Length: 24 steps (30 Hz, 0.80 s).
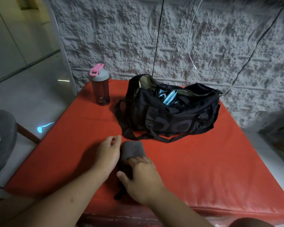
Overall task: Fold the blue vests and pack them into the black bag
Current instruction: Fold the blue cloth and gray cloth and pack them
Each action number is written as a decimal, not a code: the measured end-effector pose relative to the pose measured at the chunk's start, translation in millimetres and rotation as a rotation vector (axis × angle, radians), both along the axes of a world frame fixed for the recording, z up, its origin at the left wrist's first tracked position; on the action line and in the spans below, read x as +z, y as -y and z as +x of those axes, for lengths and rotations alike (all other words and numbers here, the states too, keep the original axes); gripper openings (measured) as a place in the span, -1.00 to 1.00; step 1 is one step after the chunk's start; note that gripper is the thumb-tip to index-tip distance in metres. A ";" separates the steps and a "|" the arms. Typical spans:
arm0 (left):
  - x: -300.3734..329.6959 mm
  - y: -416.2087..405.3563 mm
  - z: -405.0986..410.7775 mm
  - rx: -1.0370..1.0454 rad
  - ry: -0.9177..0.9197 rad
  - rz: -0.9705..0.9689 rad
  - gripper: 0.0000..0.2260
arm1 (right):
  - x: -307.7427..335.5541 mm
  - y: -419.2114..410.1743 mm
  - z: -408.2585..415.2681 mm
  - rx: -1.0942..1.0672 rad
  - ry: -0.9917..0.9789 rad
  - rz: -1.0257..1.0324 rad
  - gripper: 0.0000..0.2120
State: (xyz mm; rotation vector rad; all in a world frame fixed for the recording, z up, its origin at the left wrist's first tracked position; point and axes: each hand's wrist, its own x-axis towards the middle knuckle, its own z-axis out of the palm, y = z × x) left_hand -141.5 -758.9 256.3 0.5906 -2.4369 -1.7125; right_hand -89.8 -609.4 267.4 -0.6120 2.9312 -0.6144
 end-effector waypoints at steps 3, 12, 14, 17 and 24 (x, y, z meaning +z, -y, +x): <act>-4.8 -1.4 1.0 -0.141 -0.015 -0.321 -0.71 | -4.2 -4.6 0.5 0.111 0.094 -0.007 -0.49; 11.4 3.2 -15.4 -0.260 0.417 -0.311 -0.56 | 1.8 -20.5 -1.3 -0.221 -0.001 0.074 -0.67; 18.0 4.1 -13.2 -0.301 0.492 -0.233 -0.60 | 2.0 -27.4 -5.1 -0.328 0.112 0.175 -0.51; 26.4 15.3 -8.4 -0.395 0.485 -0.270 -0.79 | -2.4 -37.5 -15.0 -0.371 0.252 0.231 -0.42; 56.3 25.3 1.8 -0.386 0.422 0.091 -0.59 | 28.0 -62.1 -40.1 -0.520 0.573 -0.617 -0.75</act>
